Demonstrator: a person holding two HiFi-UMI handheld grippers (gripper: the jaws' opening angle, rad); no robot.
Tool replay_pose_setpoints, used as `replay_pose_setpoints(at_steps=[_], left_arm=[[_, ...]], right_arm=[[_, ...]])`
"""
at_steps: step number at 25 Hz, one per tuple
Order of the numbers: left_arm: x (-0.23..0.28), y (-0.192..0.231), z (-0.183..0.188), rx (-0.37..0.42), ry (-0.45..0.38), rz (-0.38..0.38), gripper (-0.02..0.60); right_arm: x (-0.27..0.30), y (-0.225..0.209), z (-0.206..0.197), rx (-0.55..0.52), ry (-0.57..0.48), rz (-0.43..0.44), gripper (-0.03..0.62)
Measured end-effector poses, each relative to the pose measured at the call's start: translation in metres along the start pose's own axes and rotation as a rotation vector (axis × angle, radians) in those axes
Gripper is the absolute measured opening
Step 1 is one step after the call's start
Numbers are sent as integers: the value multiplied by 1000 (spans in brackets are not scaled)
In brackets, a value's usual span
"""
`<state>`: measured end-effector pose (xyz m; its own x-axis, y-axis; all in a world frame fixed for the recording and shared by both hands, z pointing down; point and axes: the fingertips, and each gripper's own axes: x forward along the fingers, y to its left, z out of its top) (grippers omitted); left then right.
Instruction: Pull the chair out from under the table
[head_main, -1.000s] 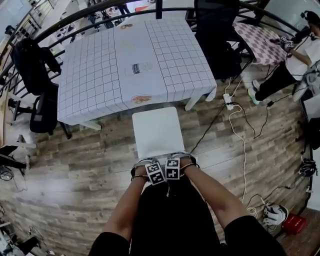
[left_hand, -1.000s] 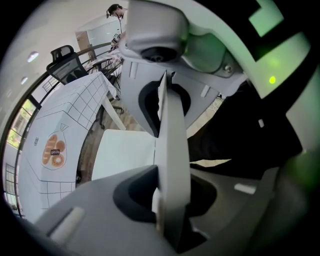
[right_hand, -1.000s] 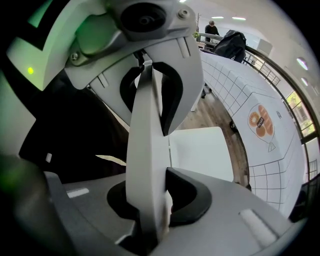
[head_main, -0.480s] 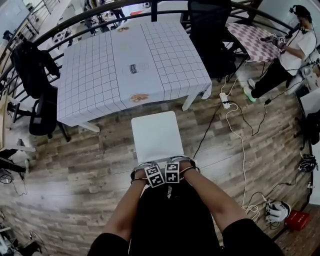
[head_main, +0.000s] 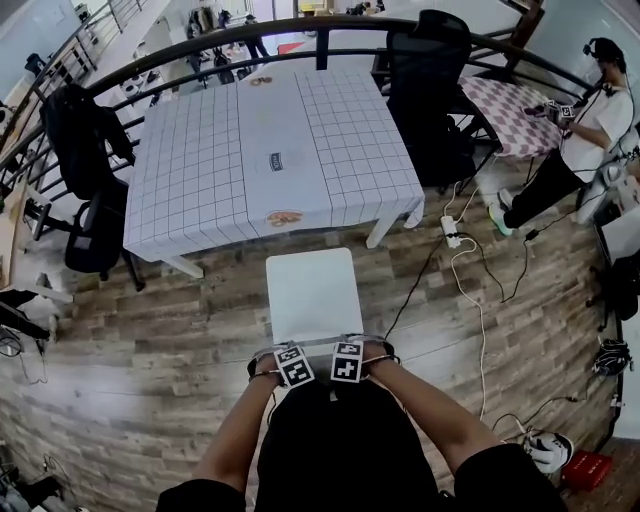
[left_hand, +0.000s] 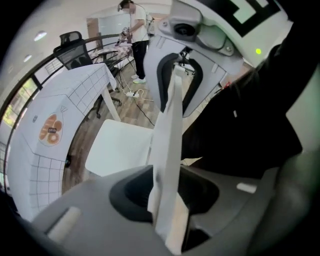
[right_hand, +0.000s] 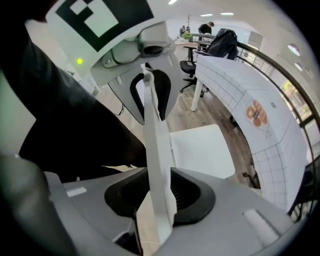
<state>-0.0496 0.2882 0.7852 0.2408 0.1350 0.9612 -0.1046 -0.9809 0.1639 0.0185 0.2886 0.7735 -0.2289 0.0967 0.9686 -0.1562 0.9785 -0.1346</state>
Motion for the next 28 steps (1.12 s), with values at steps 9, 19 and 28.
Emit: replay_pose_setpoints(at_steps=[9,19,28], left_arm=[[-84,7,19,-251,-359,159,85],[-220,47,72,-498,-755,284,11],[-321,50,125,-556,-1034,452,9]], right_arm=[[-76,-12,6,286,-292,-68,84],[-257,-72,85,533,-845,-157,44],[-360,-57,95,413,-1196,-368,-2]])
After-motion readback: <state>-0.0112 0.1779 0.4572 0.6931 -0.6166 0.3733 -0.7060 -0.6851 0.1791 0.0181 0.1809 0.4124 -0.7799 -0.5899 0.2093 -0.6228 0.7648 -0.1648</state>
